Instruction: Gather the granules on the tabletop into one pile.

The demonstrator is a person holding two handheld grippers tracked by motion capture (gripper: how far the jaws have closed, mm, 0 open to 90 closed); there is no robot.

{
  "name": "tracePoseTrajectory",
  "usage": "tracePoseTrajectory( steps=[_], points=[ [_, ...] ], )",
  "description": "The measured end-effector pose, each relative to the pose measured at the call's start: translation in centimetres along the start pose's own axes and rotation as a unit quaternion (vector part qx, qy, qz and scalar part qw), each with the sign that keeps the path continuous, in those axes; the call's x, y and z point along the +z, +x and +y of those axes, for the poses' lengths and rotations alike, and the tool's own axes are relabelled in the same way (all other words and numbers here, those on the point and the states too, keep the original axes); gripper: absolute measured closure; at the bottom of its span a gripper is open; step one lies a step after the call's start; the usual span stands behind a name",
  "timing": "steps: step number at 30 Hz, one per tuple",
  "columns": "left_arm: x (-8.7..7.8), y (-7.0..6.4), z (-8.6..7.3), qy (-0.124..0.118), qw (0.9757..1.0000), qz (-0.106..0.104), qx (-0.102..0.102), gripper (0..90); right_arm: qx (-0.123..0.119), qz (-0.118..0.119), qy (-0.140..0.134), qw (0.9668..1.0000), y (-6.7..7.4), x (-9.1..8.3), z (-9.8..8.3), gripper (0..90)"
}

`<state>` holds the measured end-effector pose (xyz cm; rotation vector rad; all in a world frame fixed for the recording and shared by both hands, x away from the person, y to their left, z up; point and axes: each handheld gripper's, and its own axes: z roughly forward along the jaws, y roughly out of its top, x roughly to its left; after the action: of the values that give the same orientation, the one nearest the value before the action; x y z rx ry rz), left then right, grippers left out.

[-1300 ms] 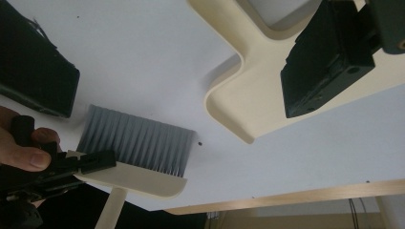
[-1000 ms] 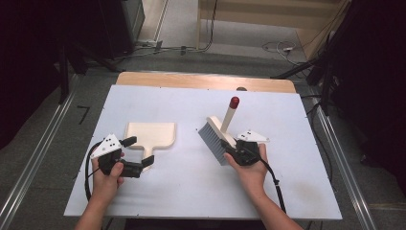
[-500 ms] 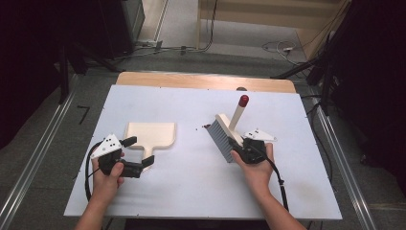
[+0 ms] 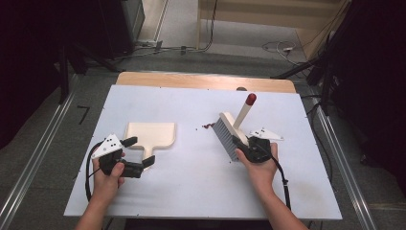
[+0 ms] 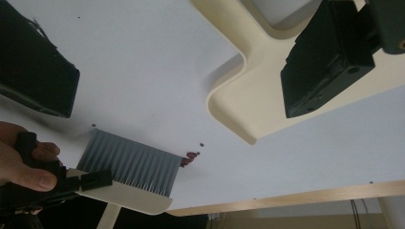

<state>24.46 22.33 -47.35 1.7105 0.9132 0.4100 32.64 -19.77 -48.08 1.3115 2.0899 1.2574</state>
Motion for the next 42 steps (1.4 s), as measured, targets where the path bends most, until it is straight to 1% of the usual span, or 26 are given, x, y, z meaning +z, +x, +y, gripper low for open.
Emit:
tracePoseTrajectory(
  steps=[4, 8, 12, 15, 19, 21, 22, 23, 24, 25, 26, 28, 29, 35, 36, 38, 42],
  points=[
    [0.0, 0.0, 0.0, 0.001, 1.0, 0.001, 0.0, 0.0, 0.002, 0.016, -0.008, 0.9998, 0.7, -0.3, 0.2, 66.3],
    [0.0, 0.0, 0.0, -0.002, 1.0, 0.0, -0.002, 0.0, 0.005, 0.024, -0.017, 0.9996, 1.3, -0.9, 0.7, 66.3],
    [0.0, 0.0, 0.0, -0.004, 1.0, 0.001, -0.004, 0.0, -0.004, 0.03, -0.023, 0.9993, 2.6, -0.8, 1.3, 66.3],
    [0.0, 0.1, 0.0, -0.006, 1.0, 0.002, -0.005, 0.0, -0.01, 0.035, -0.018, 0.9992, 4.1, 0.0, 1.5, 66.3],
    [-0.1, 0.1, 0.0, -0.006, 1.0, 0.001, -0.004, 0.0, -0.015, 0.039, -0.013, 0.999, 6.2, 1.8, 1.7, 66.3],
    [-0.1, 0.1, 0.0, -0.005, 1.0, 0.001, -0.004, 0.0, -0.016, 0.043, -0.01, 0.9989, 7.0, 2.8, 1.8, 66.3],
    [-0.1, 0.1, 0.0, -0.004, 1.0, 0.001, -0.003, 0.0, -0.017, 0.039, -0.006, 0.9991, 7.6, 3.7, 1.8, 66.3],
    [-0.1, 0.1, 0.0, -0.004, 1.0, 0.001, -0.003, 0.0, -0.019, 0.035, -0.005, 0.9992, 7.7, 4.1, 1.8, 66.3],
    [-0.1, 0.1, 0.0, -0.003, 1.0, 0.001, -0.003, 0.0, -0.019, 0.035, -0.005, 0.9992, 7.7, 4.1, 1.8, 66.3],
    [-0.1, 0.1, 0.0, -0.003, 1.0, 0.001, -0.003, 0.0, -0.025, 0.02, -0.008, 0.9994, 7.8, 4.6, 1.7, 66.3],
    [-0.1, 0.0, 0.0, -0.004, 1.0, 0.001, -0.003, 0.0, -0.025, 0.02, -0.008, 0.9994, 7.8, 4.6, 1.7, 66.3],
    [-0.1, 0.0, -0.1, -0.004, 1.0, 0.0, -0.002, 0.0, -0.027, 0.008, -0.007, 0.9996, 7.5, 4.7, 1.8, 66.3],
    [-0.1, 0.0, -0.1, -0.003, 1.0, 0.0, -0.002, 0.0, -0.027, 0.001, -0.005, 0.9996, 7.3, 4.7, 1.8, 66.3],
    [0.1, -0.1, -0.1, -0.002, 1.0, -0.001, -0.001, 0.0, -0.014, -0.021, -0.01, 0.9996, 5.8, 4.2, 1.4, 66.2],
    [0.1, -0.1, -0.1, -0.001, 1.0, -0.001, 0.0, 0.0, -0.009, -0.026, -0.011, 0.9996, 5.2, 4.0, 1.2, 66.2],
    [0.1, -0.2, -0.1, -0.001, 1.0, -0.001, -0.001, 0.0, -0.006, -0.028, -0.01, 0.9995, 5.0, 3.9, 1.1, 66.1],
    [0.1, -0.1, -0.1, 0.0, 1.0, 0.0, 0.0, 0.0, -0.004, -0.04, -0.012, 0.9991, 4.3, 3.5, 1.0, 66.1]
  ],
)
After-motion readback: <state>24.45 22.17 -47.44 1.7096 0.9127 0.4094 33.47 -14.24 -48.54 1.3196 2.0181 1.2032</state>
